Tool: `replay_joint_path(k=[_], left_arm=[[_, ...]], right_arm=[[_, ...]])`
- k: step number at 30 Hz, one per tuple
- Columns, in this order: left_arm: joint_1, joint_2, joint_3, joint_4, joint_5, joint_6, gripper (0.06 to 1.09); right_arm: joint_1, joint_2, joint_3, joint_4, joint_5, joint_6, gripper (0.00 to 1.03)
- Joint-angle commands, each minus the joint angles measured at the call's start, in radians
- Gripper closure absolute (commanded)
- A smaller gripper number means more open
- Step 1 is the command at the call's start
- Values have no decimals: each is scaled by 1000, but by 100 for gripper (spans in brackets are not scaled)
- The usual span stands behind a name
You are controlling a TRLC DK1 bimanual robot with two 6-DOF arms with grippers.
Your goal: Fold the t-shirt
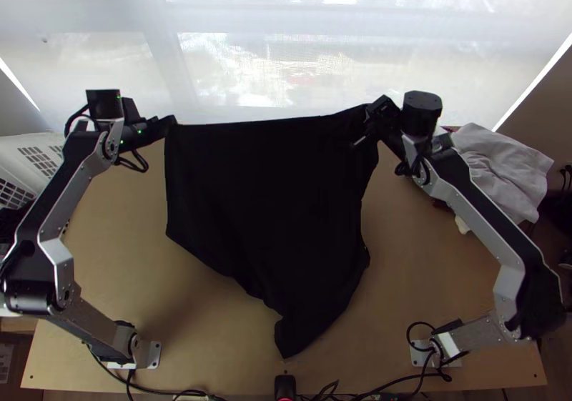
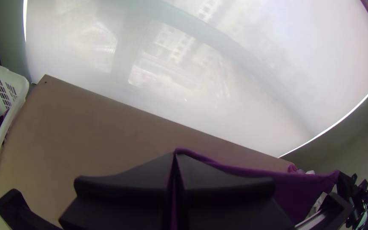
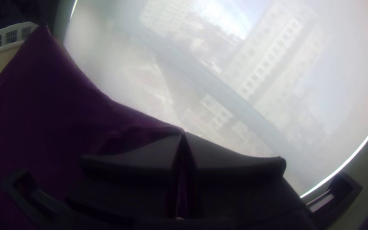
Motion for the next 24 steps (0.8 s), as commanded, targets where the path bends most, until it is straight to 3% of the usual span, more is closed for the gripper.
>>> replay_joint_path(k=[1,11,13,15,16,17,18,24], left_arm=[[16,299,283,18,-26,0,105],[-39,515,477,18,-59,-9,105],[-48,535,485,12,-57,-10,89],[-53,543,485,-14,-59,-6,76],[-54,543,485,-35,-57,2,67],[-57,541,484,-64,-57,11,60],[-57,533,485,-89,-57,20,59],[-60,394,467,-341,-40,140,60]], right_arm=[[-97,281,207,26,-28,-17,100],[-99,552,440,-5,-31,-28,100],[-96,575,455,-10,-31,-25,98],[-89,578,457,-22,-31,-11,69],[-85,578,457,-36,-31,-5,47],[-80,578,455,-50,-31,-1,19],[-77,577,455,-70,-31,9,3],[-56,449,359,-83,-31,68,4]])
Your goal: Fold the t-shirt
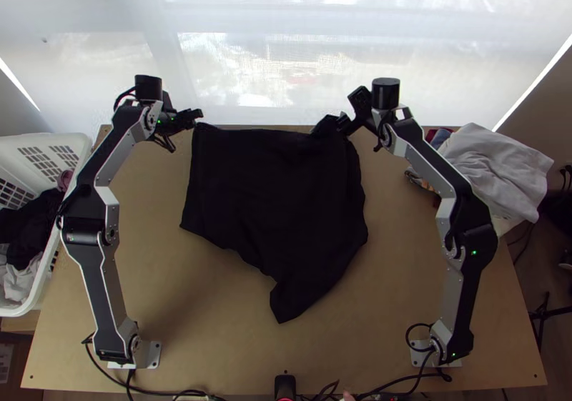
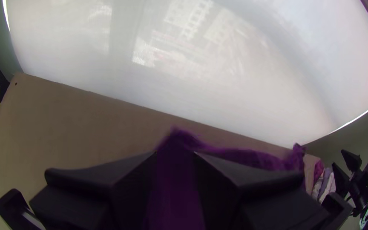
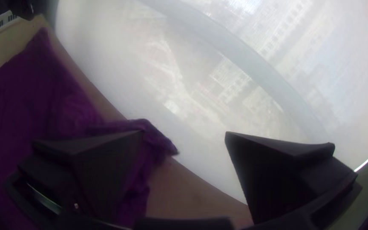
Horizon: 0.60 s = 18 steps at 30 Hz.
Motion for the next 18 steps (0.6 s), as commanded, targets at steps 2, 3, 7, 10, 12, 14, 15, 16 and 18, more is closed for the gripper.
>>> replay_joint_path(k=[2,3,7,10,12,14,15,16,18], left_arm=[[-18,-177,-56,-274,20,153,59],[-22,-231,-113,-294,20,176,60],[-61,-484,-427,-262,18,236,60],[-79,-654,-664,-165,20,240,60],[-87,-726,-773,-133,17,237,60],[-90,-769,-849,-133,-5,236,60],[-87,-784,-885,-133,-16,236,60],[-79,-798,-915,-133,-29,236,60],[-53,-823,-975,-128,-34,234,60]], right_arm=[[29,-134,-94,-25,-1,69,4],[34,-168,-115,-25,-1,80,4],[58,-281,-186,-28,-1,95,4],[77,-362,-235,-42,-1,98,4],[89,-415,-266,-60,-1,98,4],[96,-465,-296,-80,-1,100,4],[100,-491,-313,-89,-1,100,4],[101,-517,-332,-99,-1,100,4],[106,-571,-364,-120,-1,100,4]])
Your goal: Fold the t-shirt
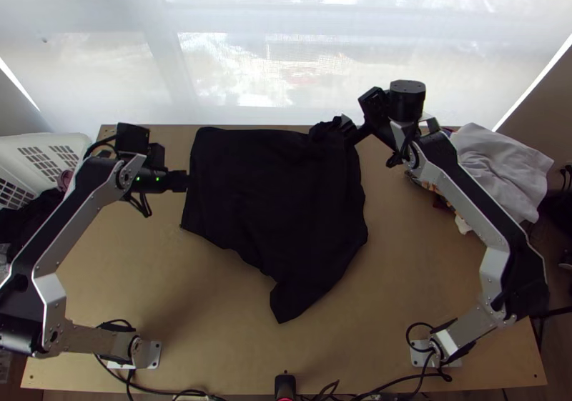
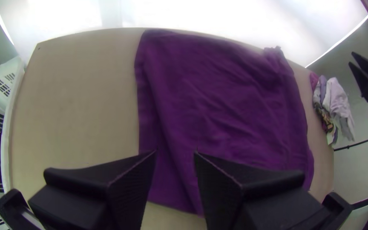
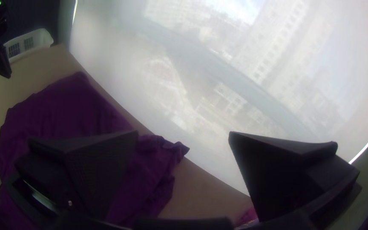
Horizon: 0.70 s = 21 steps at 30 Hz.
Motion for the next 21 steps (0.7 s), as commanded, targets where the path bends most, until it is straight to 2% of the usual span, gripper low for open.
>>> replay_joint_path(k=[1,10,21], left_arm=[[31,-179,-300,45,-34,7,60],[48,-162,-446,228,-78,-8,60],[-5,-44,-458,318,-90,-45,60]], right_arm=[[29,-191,-121,-61,0,6,4],[97,-351,-268,-143,2,5,4],[144,-470,-307,-249,5,-5,4]])
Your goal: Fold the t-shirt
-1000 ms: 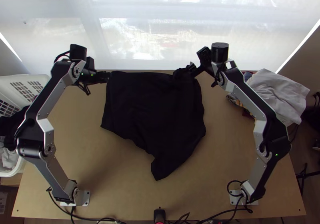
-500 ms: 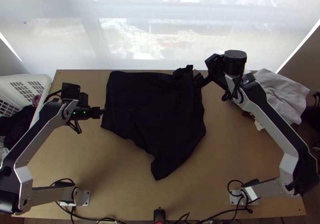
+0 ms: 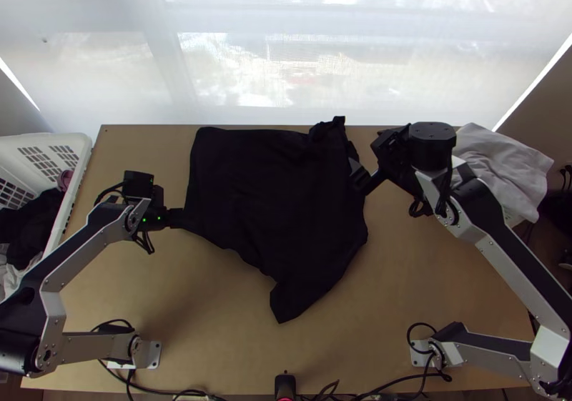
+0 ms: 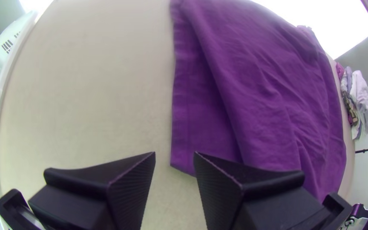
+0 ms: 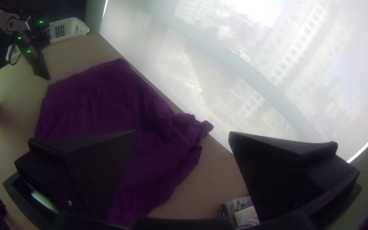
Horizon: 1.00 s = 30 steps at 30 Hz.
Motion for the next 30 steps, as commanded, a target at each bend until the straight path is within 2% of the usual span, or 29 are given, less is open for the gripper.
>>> replay_joint_path(k=[1,14,15,16,18,19,23,30], left_arm=[[-37,65,-21,57,-13,-26,60],[-61,171,-14,102,-31,-59,60],[-63,175,-14,100,-31,-60,63],[-64,178,-14,103,-31,-60,72],[-63,180,-7,114,-30,-62,97],[-63,178,-7,126,-30,-60,105],[-70,161,23,106,-28,-68,105],[-101,36,151,-29,-28,-105,105]], right_arm=[[36,-81,-39,-54,4,-6,4],[53,-109,-48,-76,9,-12,4],[53,-109,-48,-76,9,-12,4],[55,-107,-48,-76,7,-12,4],[67,-107,-50,-76,9,-12,4],[73,-106,-53,-76,7,-12,4],[114,-106,-80,-76,7,-12,4],[180,-95,-129,-87,5,-6,4]])
